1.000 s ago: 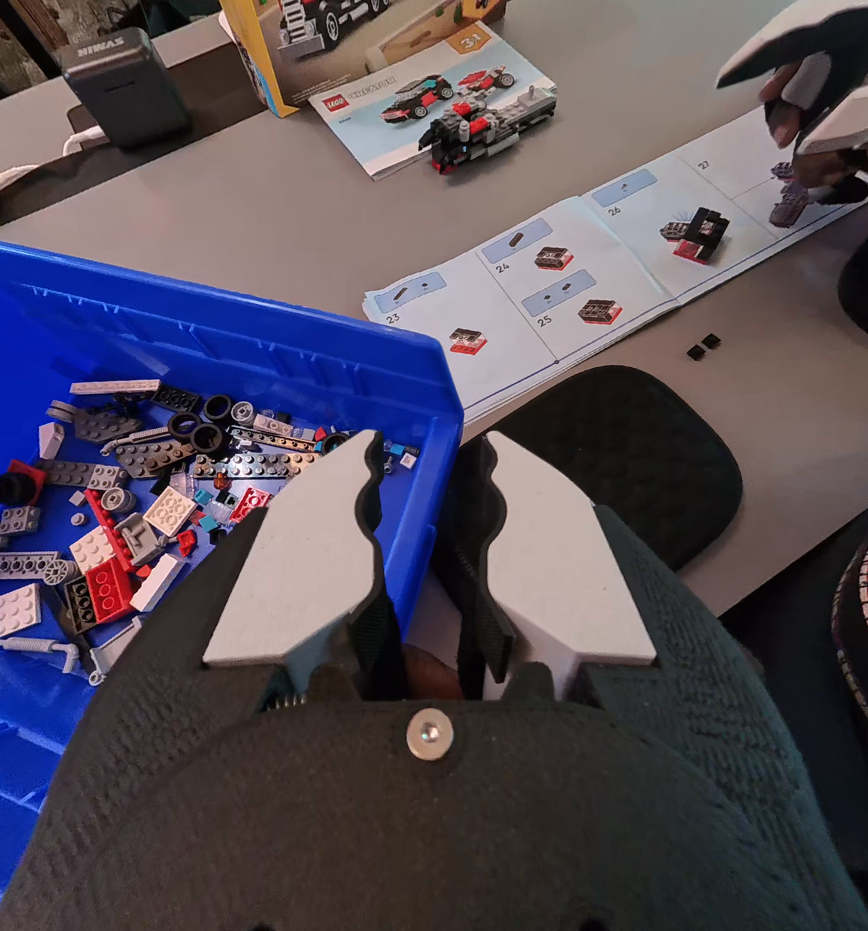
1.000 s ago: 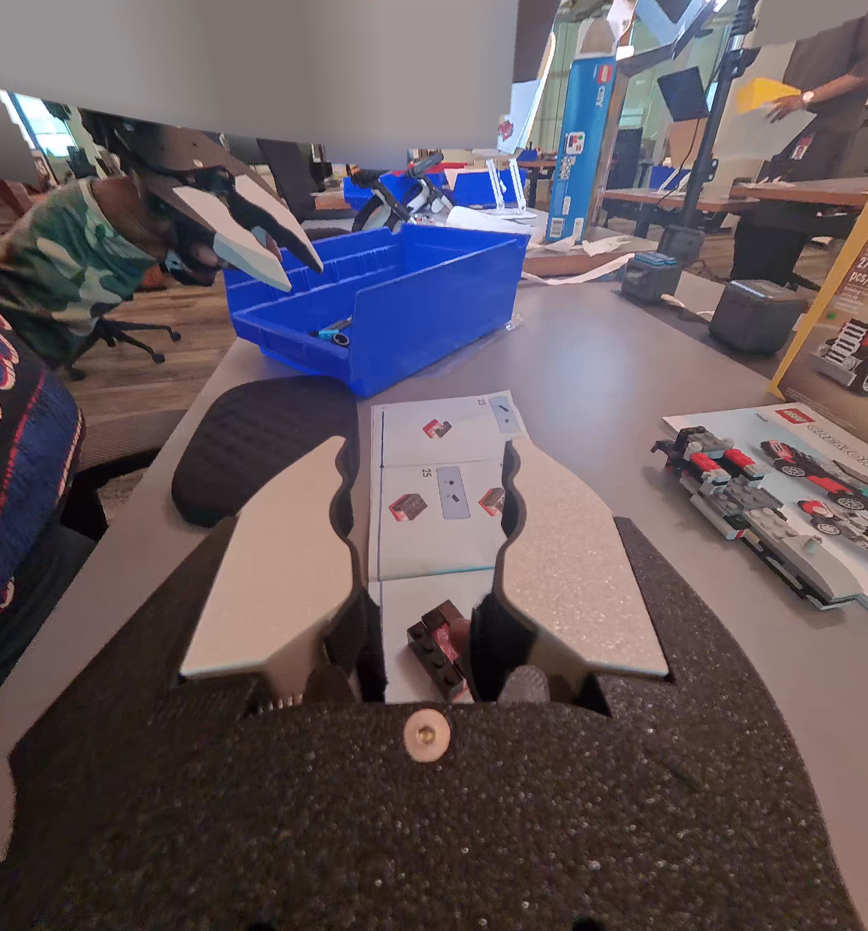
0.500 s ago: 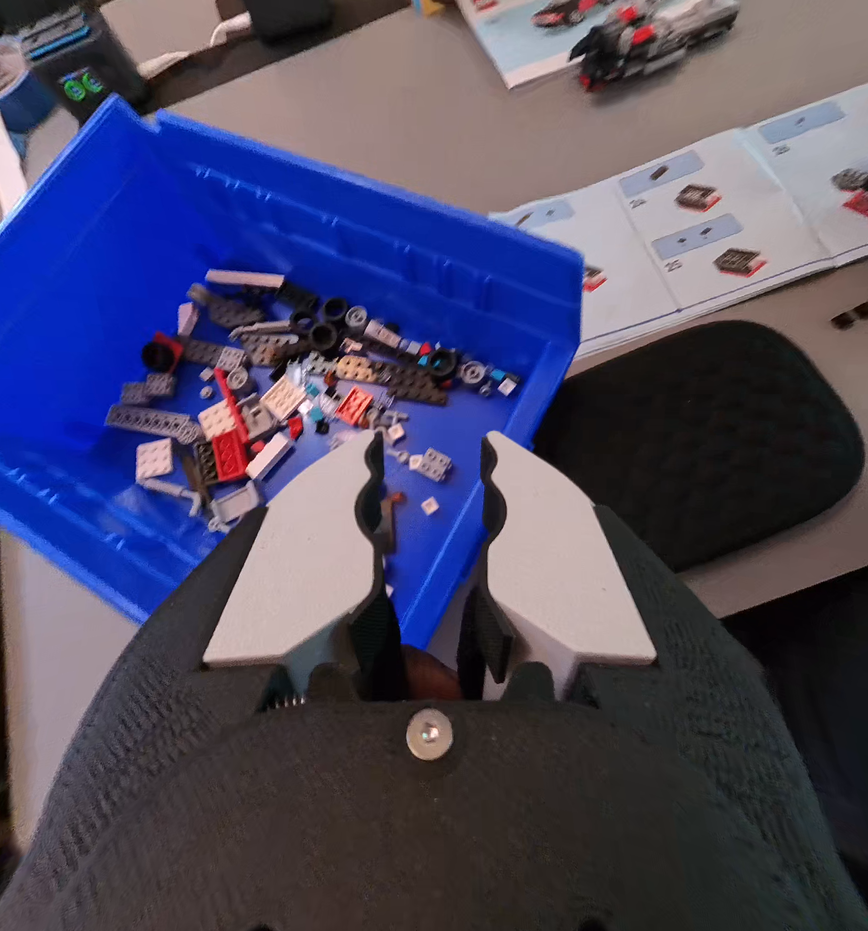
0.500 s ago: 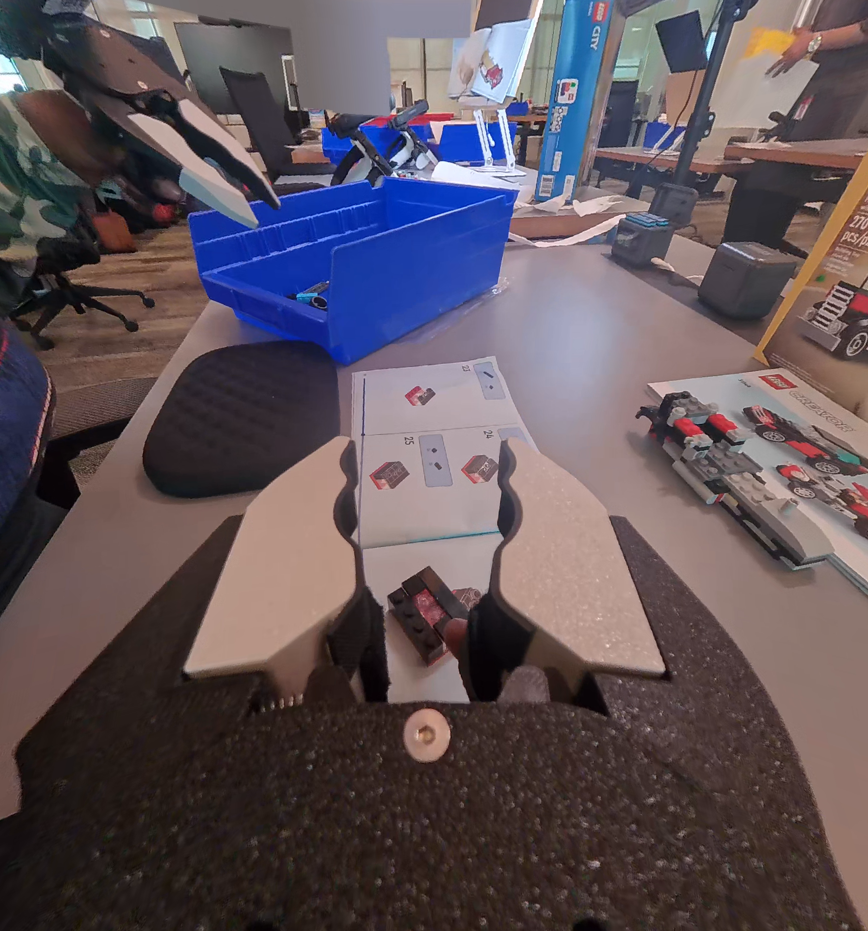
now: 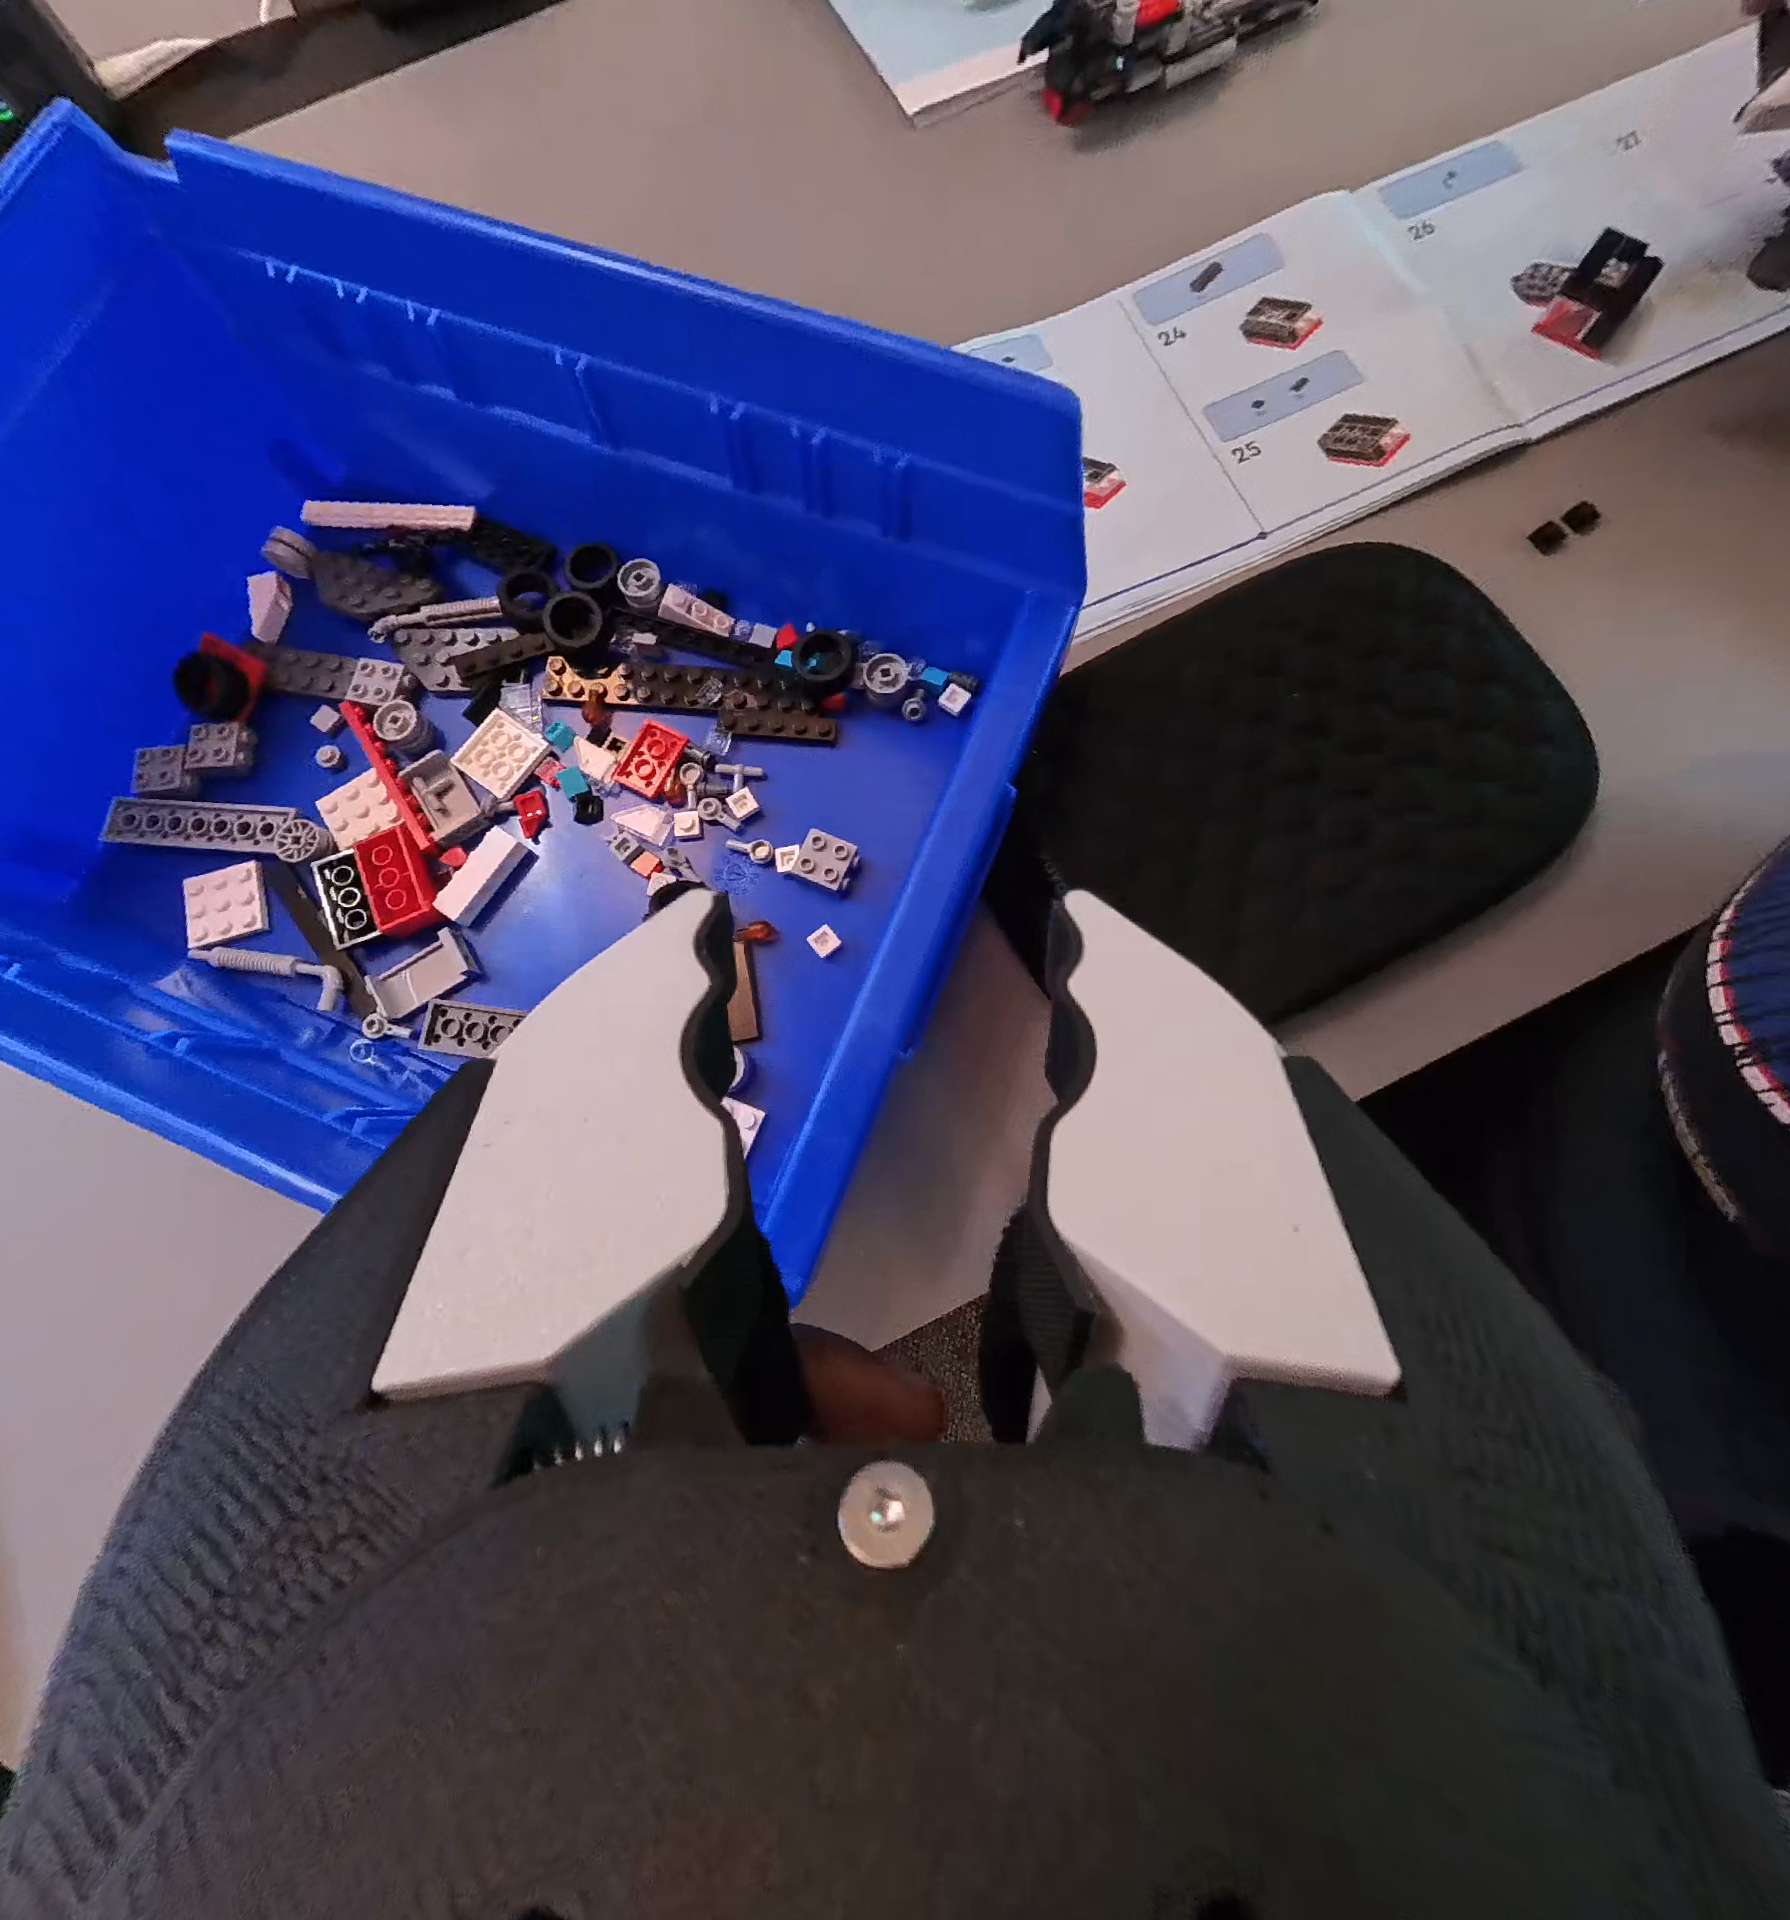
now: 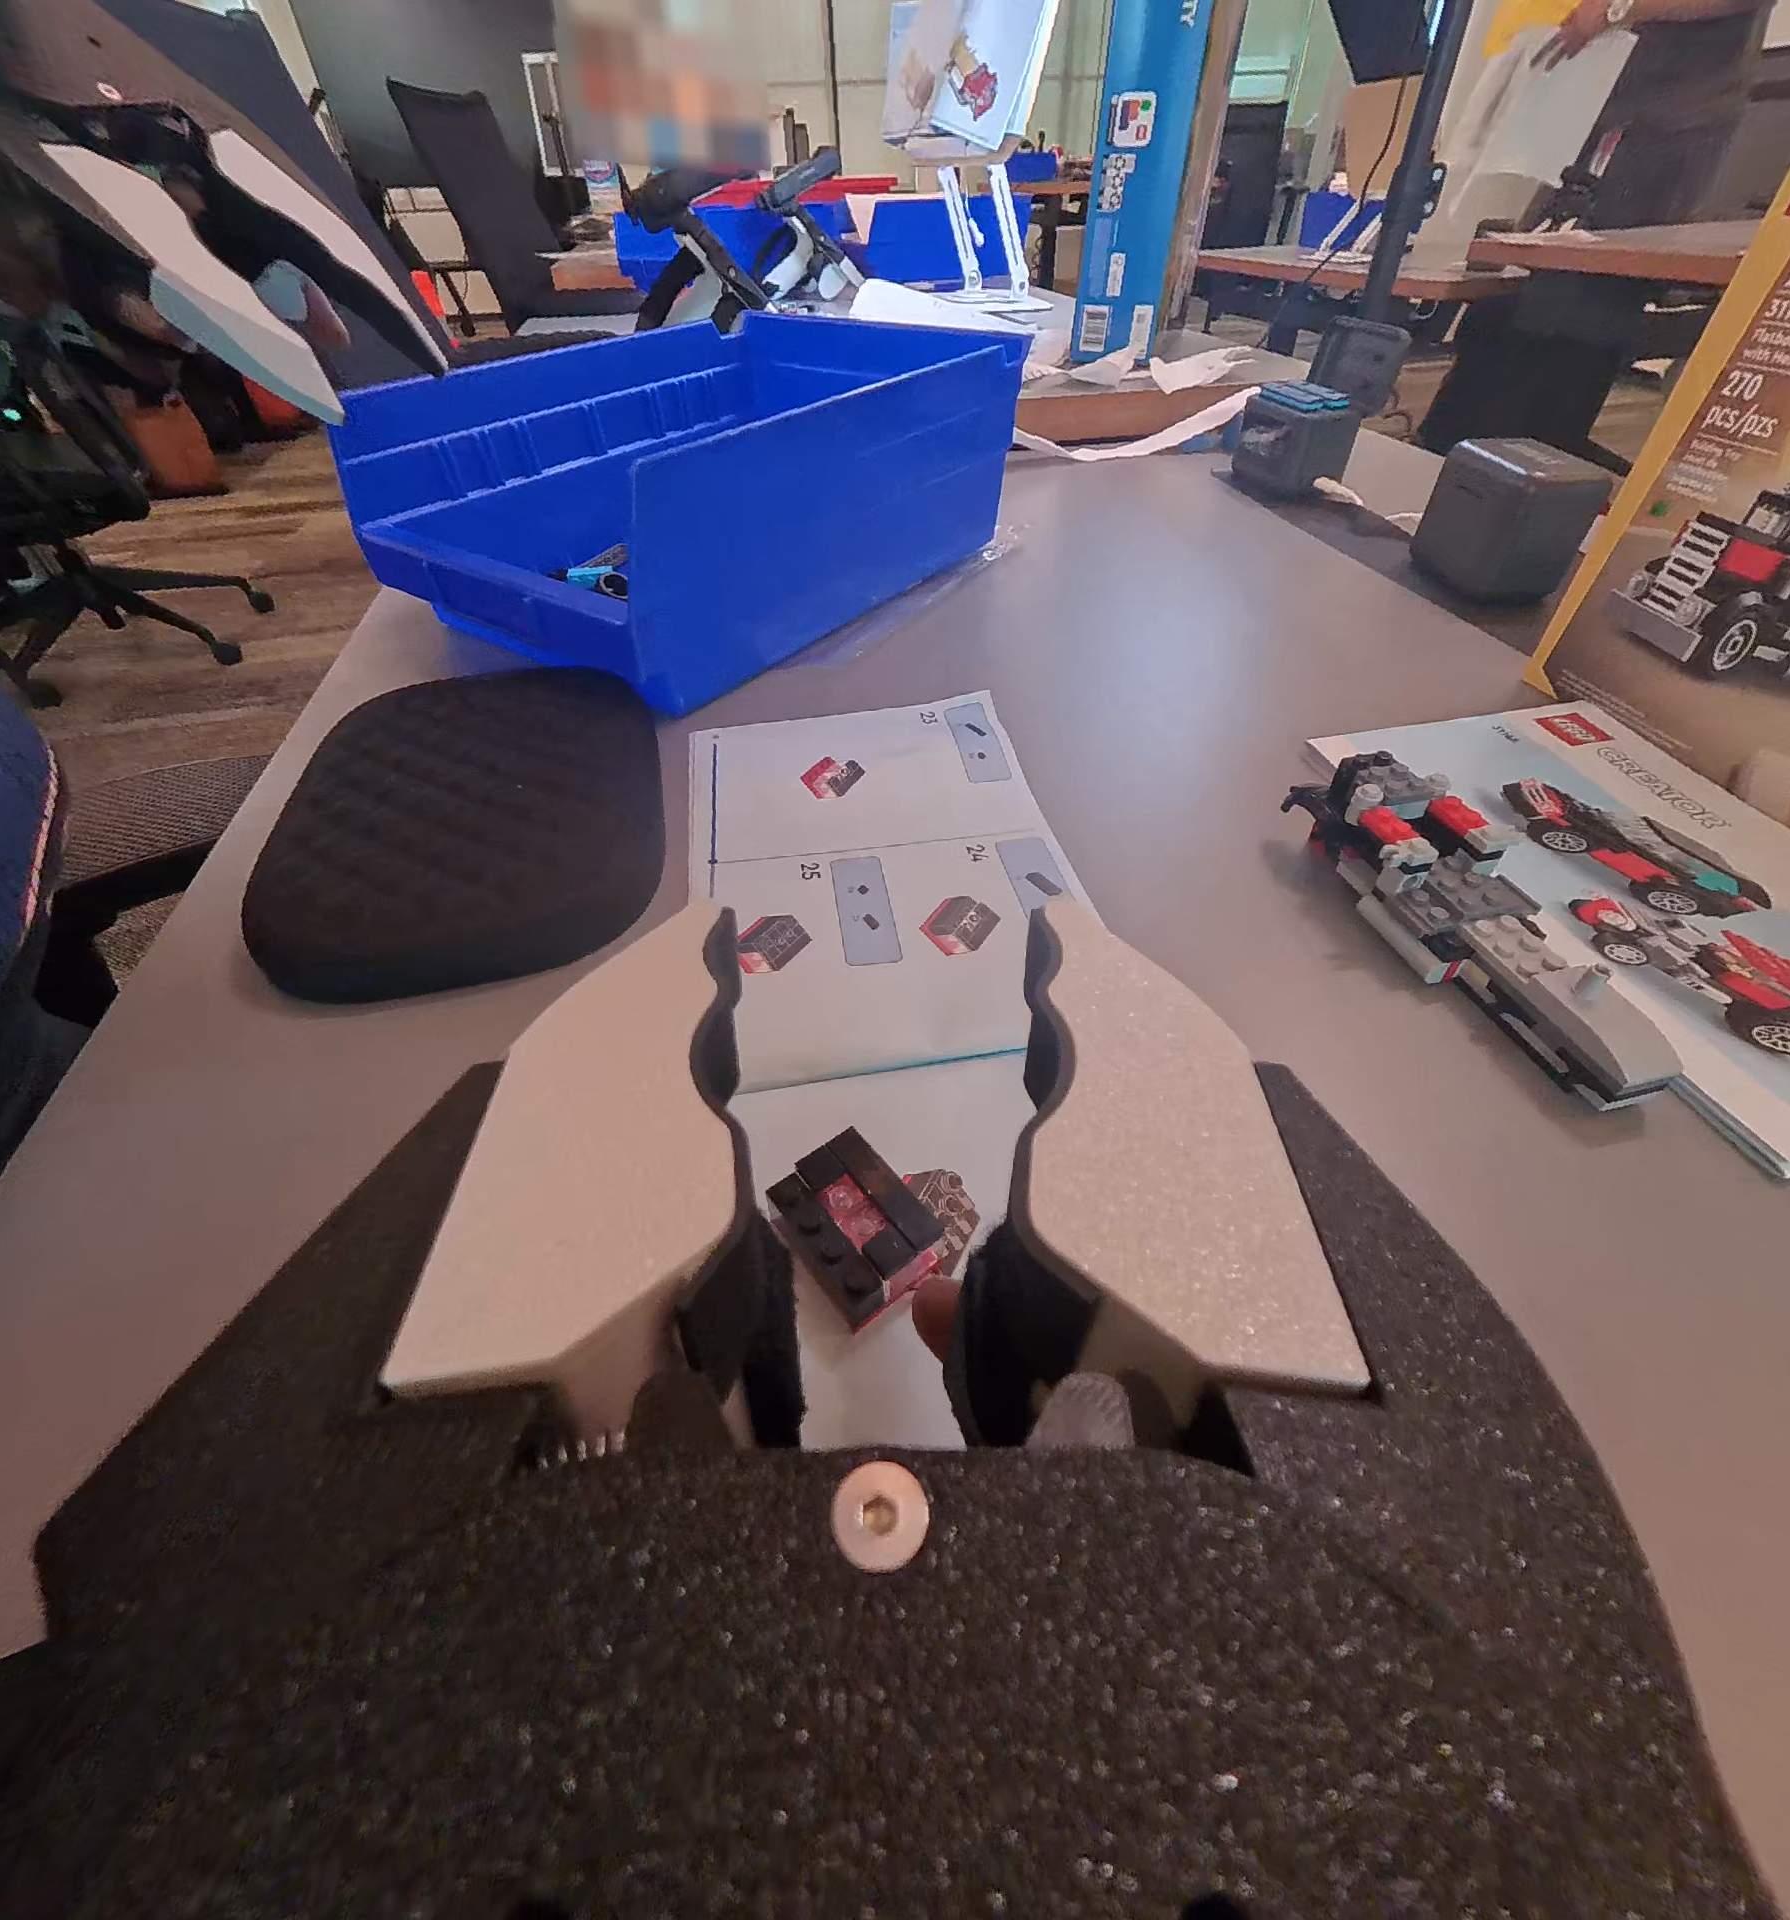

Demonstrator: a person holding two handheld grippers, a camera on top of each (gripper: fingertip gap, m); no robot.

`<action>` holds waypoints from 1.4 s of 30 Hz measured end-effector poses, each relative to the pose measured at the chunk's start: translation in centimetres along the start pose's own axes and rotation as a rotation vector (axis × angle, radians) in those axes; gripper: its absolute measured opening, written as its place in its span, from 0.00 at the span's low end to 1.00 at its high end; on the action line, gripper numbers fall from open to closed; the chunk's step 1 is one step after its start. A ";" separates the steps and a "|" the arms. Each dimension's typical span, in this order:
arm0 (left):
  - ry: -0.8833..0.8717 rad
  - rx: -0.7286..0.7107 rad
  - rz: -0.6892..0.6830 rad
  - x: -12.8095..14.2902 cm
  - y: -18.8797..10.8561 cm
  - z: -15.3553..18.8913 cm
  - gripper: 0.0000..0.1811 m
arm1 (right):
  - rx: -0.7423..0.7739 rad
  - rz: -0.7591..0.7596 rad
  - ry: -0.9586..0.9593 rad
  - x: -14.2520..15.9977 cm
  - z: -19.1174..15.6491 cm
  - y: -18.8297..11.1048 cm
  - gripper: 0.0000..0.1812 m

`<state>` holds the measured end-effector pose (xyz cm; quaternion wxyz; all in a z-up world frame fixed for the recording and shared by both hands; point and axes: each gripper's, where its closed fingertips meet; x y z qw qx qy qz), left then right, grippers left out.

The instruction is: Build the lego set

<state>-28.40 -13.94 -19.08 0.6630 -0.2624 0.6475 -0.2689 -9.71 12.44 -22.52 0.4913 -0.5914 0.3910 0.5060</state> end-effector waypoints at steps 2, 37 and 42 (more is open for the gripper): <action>0.002 0.005 -0.025 0.4 0.5 0.2 0.32 | 0.001 -0.004 0.001 0.1 0.1 0.1 0.29; 0.021 0.188 -0.092 0.5 4.5 1.3 0.22 | 0.020 0.024 0.052 -0.2 1.1 0.0 0.29; 0.460 0.019 -0.068 -5.5 2.4 -6.7 0.12 | -0.009 0.030 0.054 -0.3 0.8 0.1 0.29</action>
Point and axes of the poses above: each gripper's, where its closed fingertips meet, y out along the fingers, x out of its underside, z = x × y across the jaws, and after that the axes turned 7 degrees about x, right-handed
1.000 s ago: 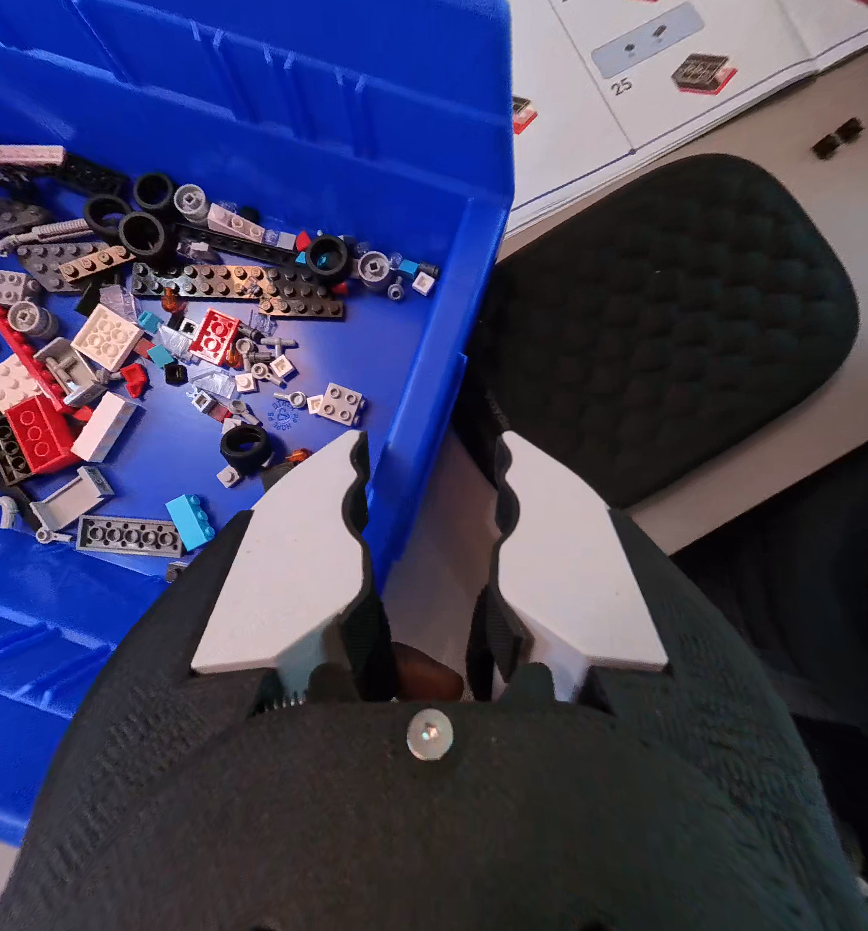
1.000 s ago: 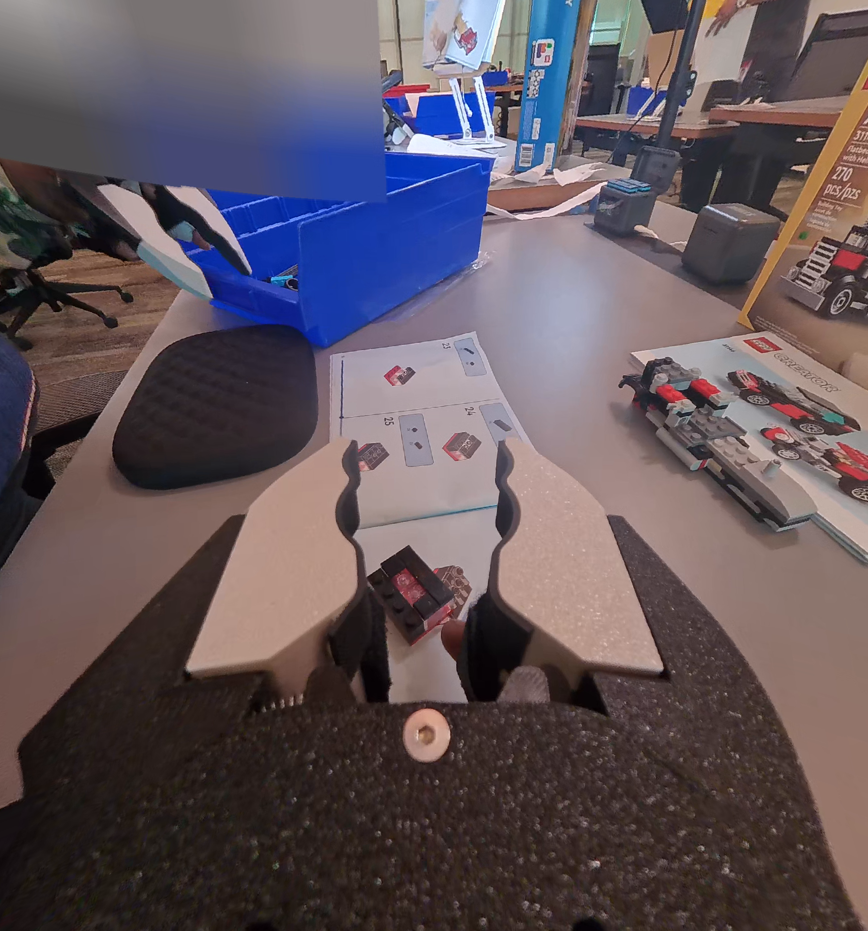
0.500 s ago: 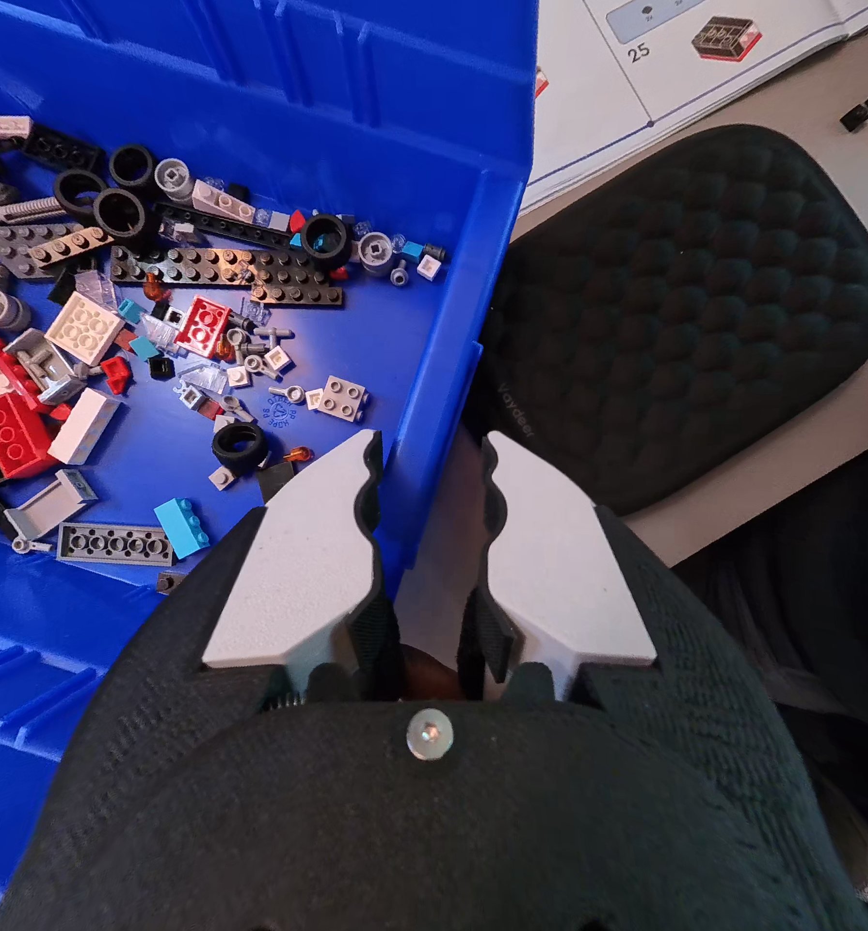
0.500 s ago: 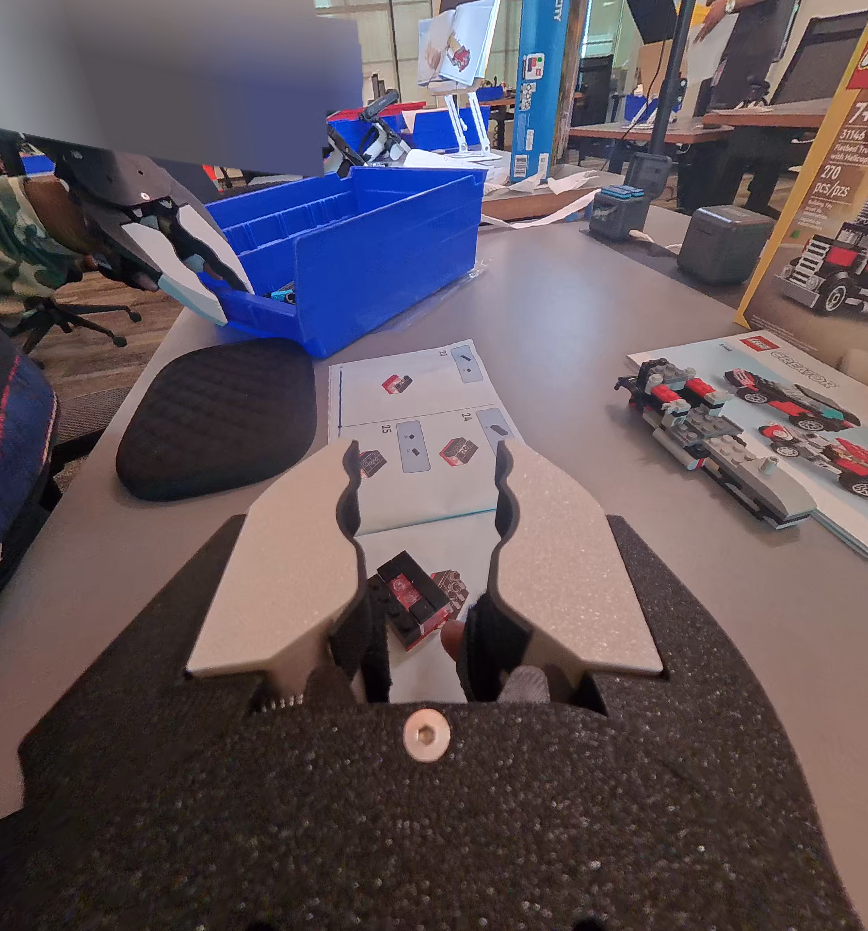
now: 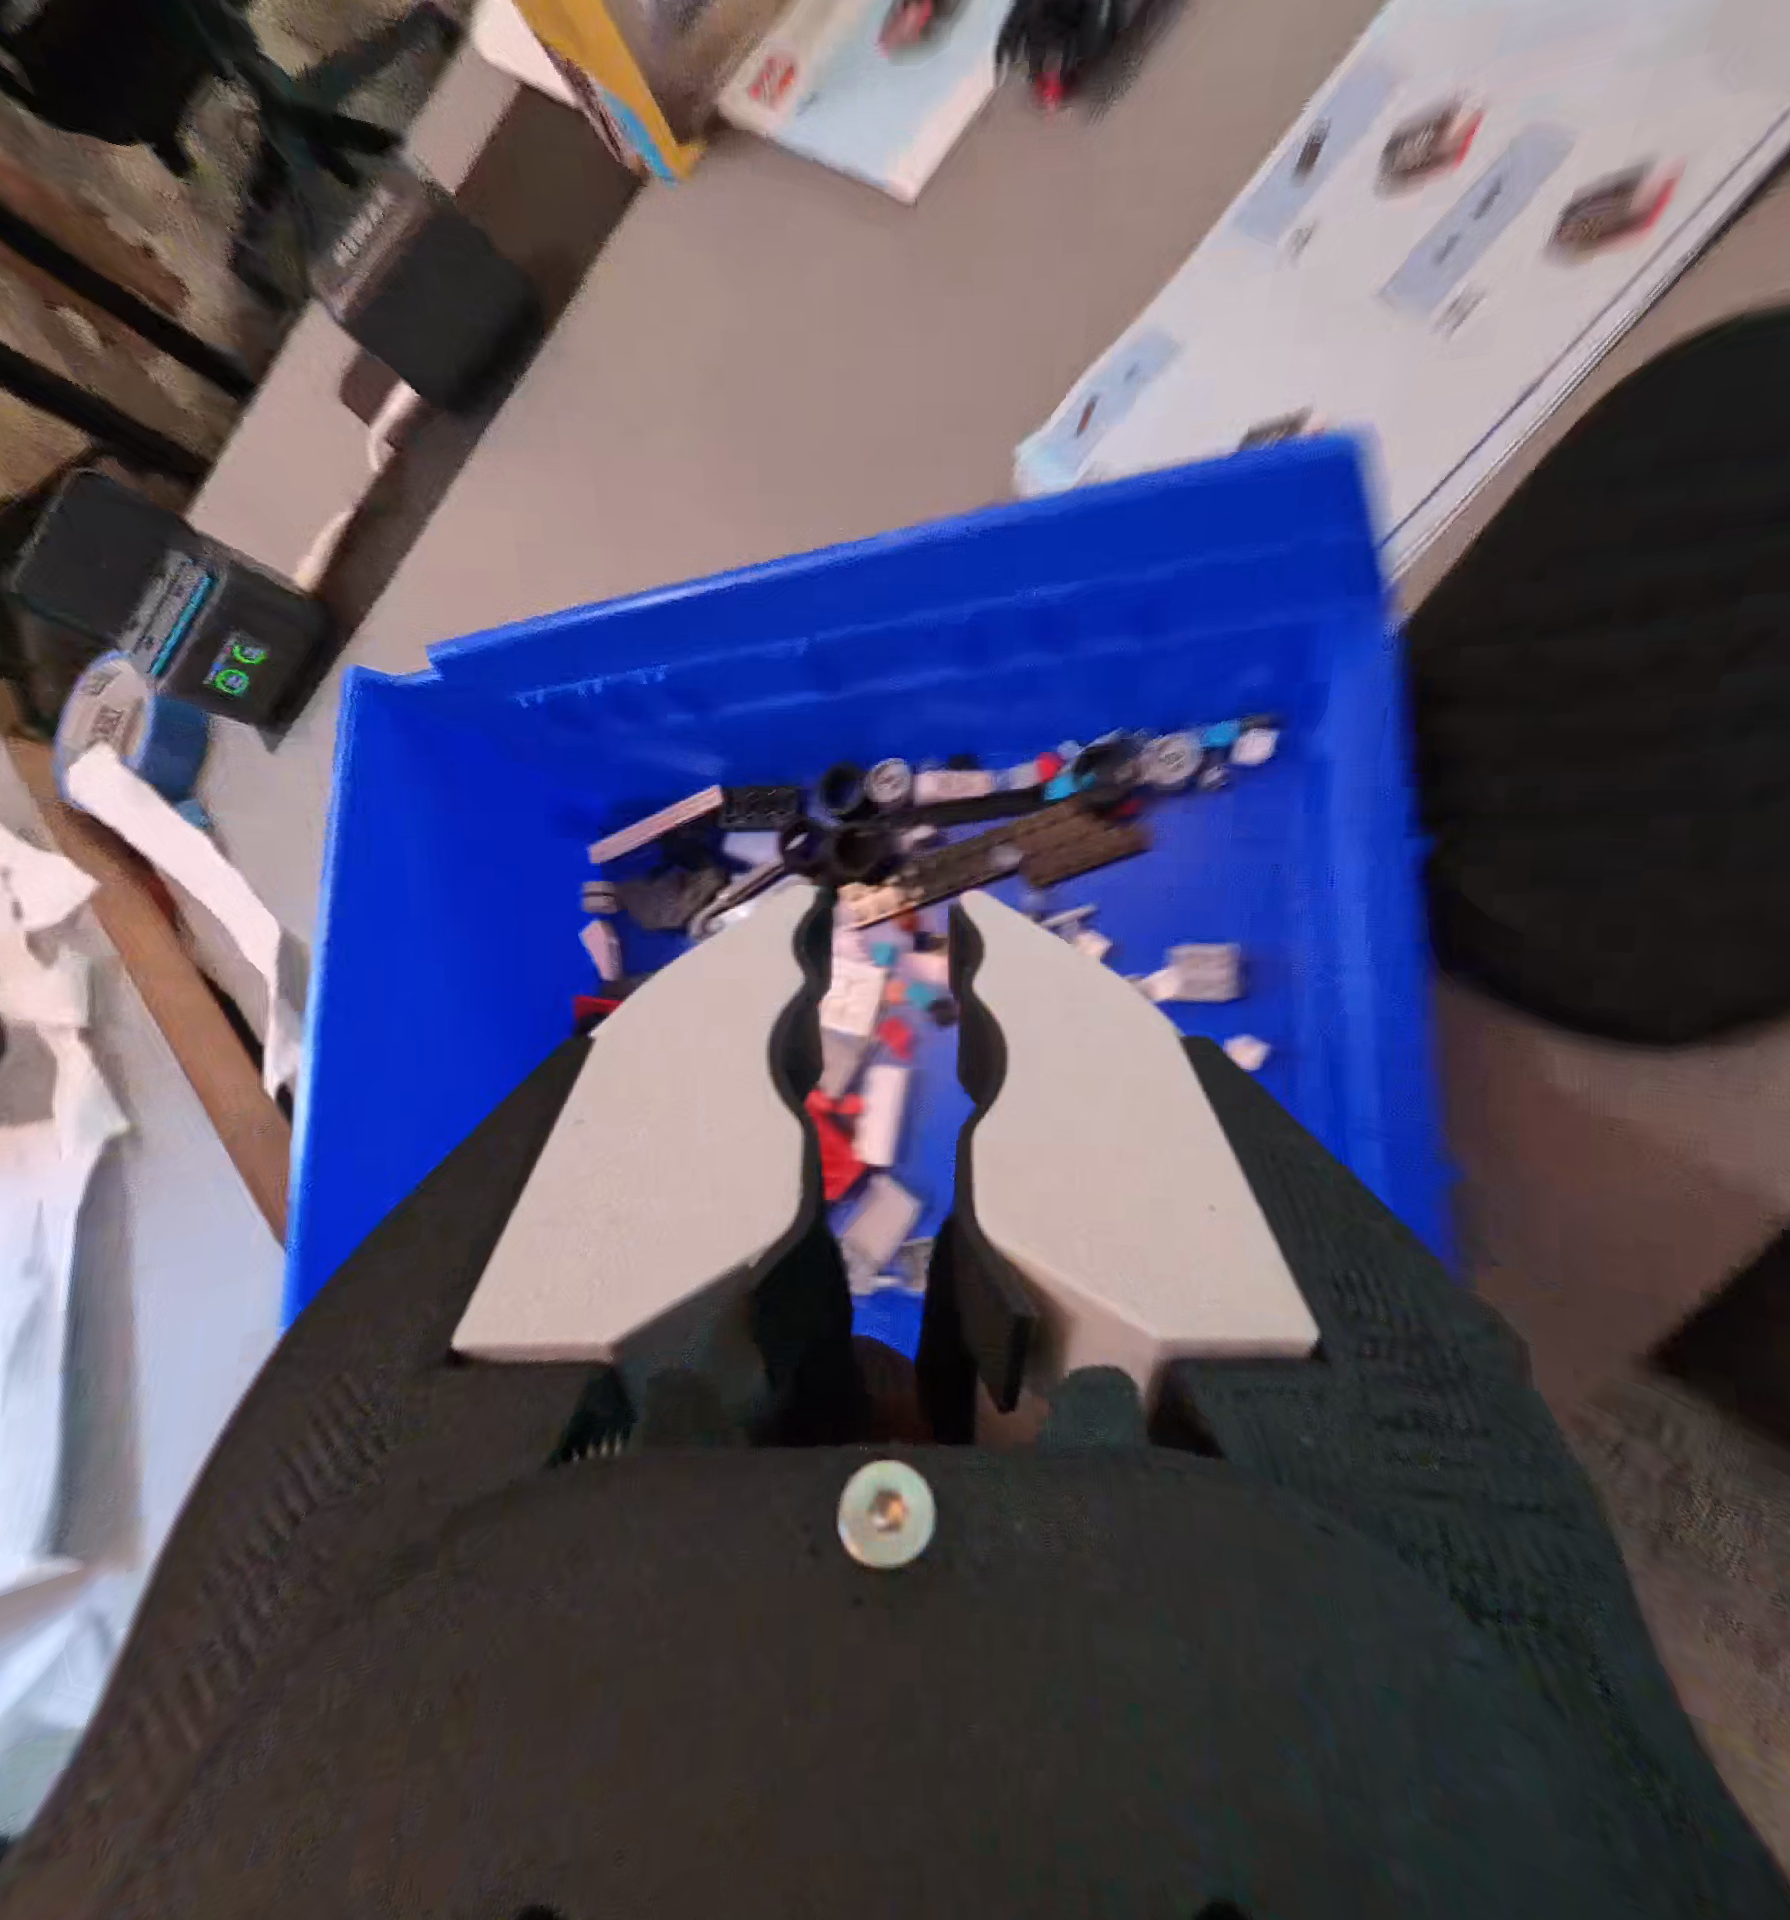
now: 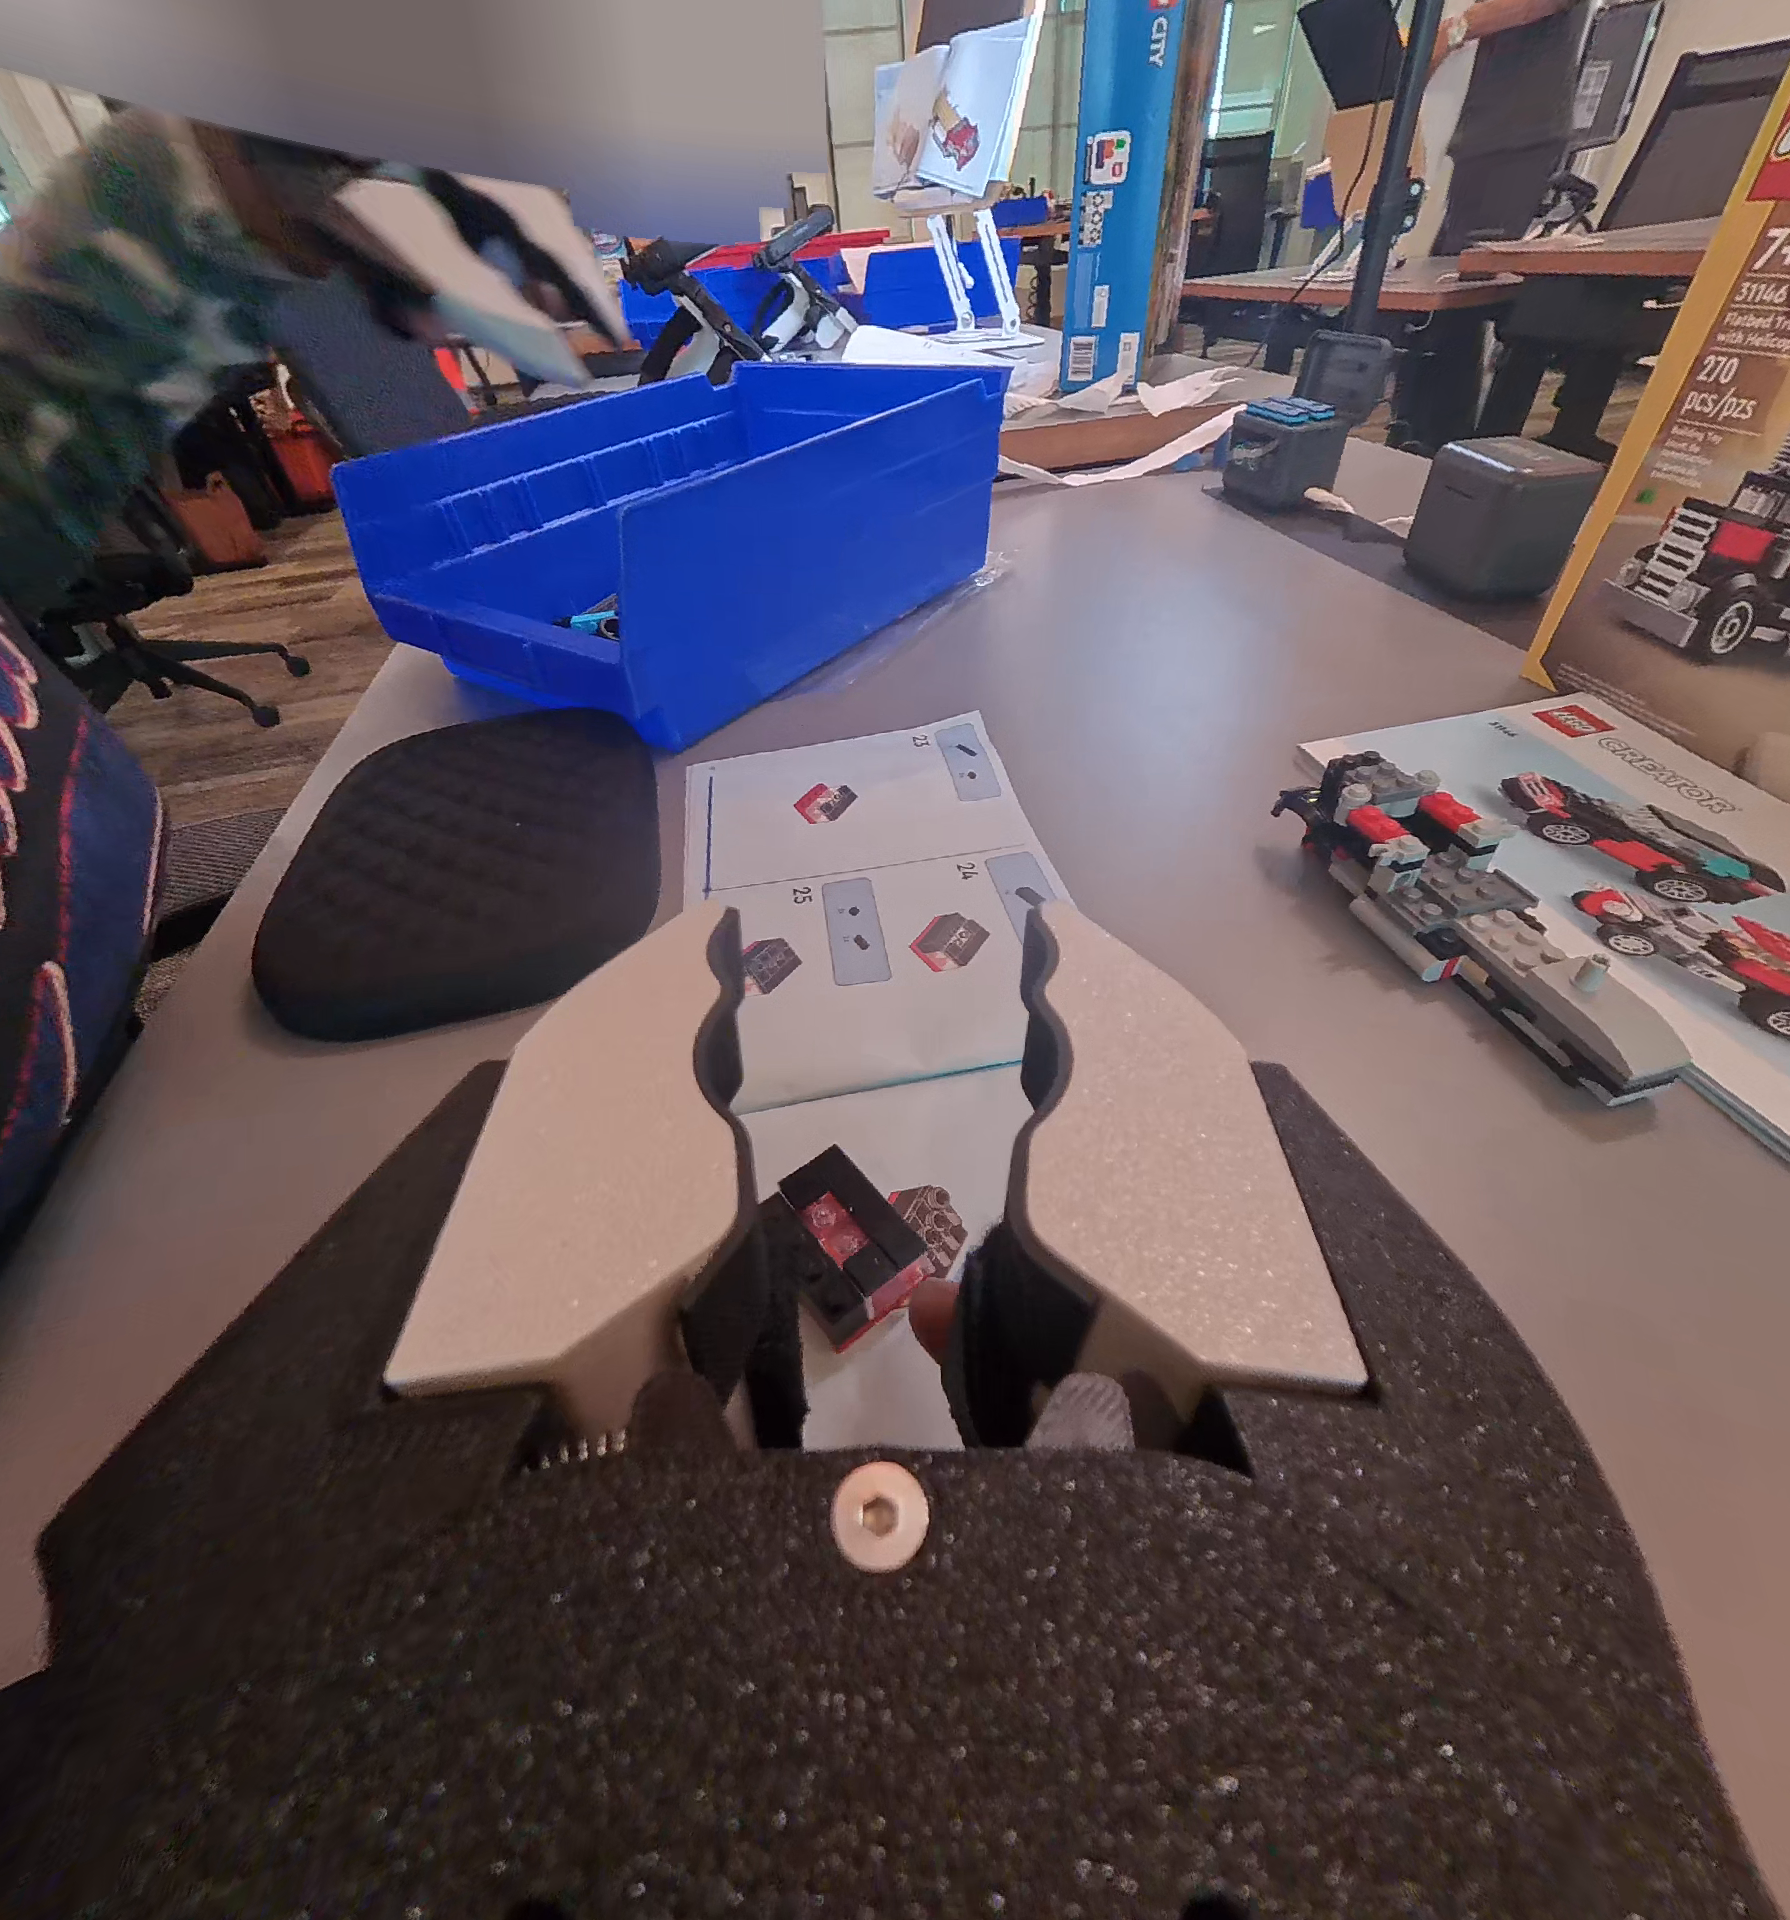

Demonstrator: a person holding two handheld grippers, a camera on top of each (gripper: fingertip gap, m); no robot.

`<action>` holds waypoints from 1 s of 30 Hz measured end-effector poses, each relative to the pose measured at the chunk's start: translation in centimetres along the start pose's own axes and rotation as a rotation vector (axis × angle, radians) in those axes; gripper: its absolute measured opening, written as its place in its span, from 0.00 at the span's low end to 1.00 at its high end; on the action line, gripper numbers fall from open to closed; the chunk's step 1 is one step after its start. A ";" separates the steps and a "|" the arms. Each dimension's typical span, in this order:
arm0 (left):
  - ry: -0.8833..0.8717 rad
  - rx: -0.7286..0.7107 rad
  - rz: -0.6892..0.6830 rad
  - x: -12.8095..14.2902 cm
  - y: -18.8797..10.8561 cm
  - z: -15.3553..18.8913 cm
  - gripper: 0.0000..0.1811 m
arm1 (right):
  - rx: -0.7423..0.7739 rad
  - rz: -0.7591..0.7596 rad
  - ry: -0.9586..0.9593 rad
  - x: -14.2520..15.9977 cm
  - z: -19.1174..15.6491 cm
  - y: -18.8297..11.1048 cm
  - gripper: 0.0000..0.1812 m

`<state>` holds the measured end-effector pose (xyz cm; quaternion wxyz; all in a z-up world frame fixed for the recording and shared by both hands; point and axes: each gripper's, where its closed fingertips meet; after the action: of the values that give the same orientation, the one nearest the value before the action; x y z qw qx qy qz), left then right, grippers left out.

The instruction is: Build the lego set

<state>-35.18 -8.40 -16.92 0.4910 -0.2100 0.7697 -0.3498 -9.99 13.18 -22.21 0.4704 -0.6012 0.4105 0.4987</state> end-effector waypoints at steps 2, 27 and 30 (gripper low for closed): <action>0.022 0.101 -0.090 1.9 2.4 -3.0 0.10 | -0.011 0.001 -0.008 -0.1 -0.2 0.0 0.29; 0.527 -0.402 0.001 -0.2 3.9 -8.3 0.02 | -0.009 -0.010 -0.059 0.0 -0.2 -0.8 0.28; 0.765 -0.637 0.068 -2.8 0.6 -6.4 0.02 | -0.016 -0.018 -0.064 0.1 -0.4 -0.7 0.28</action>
<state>-39.79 -4.02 -13.92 0.0961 -0.1807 0.9697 -0.1332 -9.24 12.98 -22.17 0.4829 -0.5923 0.3860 0.5168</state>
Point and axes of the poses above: each gripper's, where its closed fingertips meet, y out along the fingers, x out of its underside, z = x × y across the jaws, and after that the axes turned 7 degrees about x, right-handed
